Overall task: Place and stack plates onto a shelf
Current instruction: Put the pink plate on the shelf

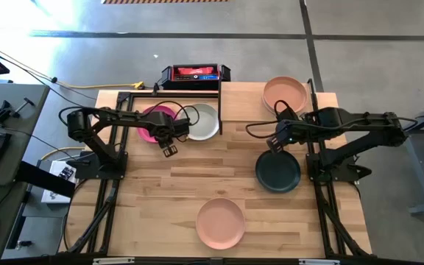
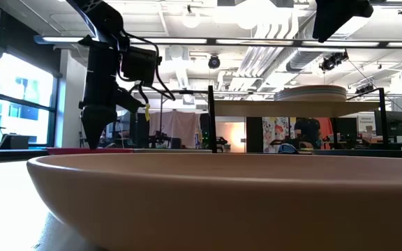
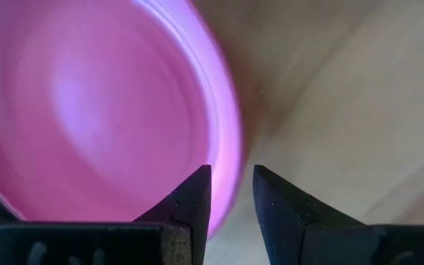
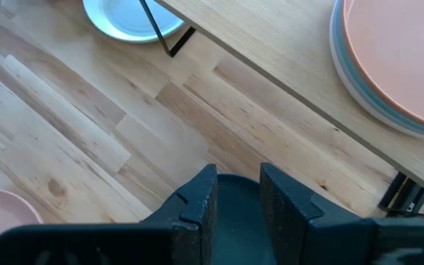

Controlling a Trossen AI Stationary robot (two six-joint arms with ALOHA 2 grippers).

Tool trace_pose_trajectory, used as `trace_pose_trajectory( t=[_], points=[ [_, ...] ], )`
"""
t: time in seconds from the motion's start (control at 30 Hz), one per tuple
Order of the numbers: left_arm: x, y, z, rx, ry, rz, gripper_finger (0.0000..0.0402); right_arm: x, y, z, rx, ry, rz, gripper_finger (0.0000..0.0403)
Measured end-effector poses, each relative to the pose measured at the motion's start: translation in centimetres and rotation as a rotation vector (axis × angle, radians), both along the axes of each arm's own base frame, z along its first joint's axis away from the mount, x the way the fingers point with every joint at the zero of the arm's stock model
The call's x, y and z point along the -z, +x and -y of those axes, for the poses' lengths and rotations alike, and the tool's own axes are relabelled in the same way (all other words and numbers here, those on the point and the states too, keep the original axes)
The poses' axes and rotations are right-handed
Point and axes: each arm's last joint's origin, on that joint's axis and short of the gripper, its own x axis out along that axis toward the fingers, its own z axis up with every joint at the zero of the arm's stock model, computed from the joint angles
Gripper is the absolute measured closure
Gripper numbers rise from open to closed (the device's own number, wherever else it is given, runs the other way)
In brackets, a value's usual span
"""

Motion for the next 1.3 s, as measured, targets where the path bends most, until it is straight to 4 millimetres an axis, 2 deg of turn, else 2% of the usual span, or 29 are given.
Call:
trace_pose_trajectory(
  t=[0.27, 0.63, 0.93, 1.3],
  points=[
    [0.0, 0.1, -0.1, 0.021, -0.026, 0.019, 0.0312, 0.0, 0.0, 0.0, -0.001, 0.000, 0.000, 0.0320],
    [0.0, -0.3, -1.9, -0.010, -0.024, 0.039, 0.0312, 0.0, 0.0, 0.0, -0.001, 0.000, 0.000, 0.0320],
    [0.1, -0.4, -2.5, -0.029, -0.052, 0.061, 0.0312, 0.0, 0.0, 0.0, -0.023, -0.009, -0.010, 0.0320],
    [2.0, 0.0, -2.7, -0.045, -0.056, -0.003, 0.0312, 0.0, 0.0, 0.0, -0.023, -0.009, -0.009, 0.0320]
  ],
)
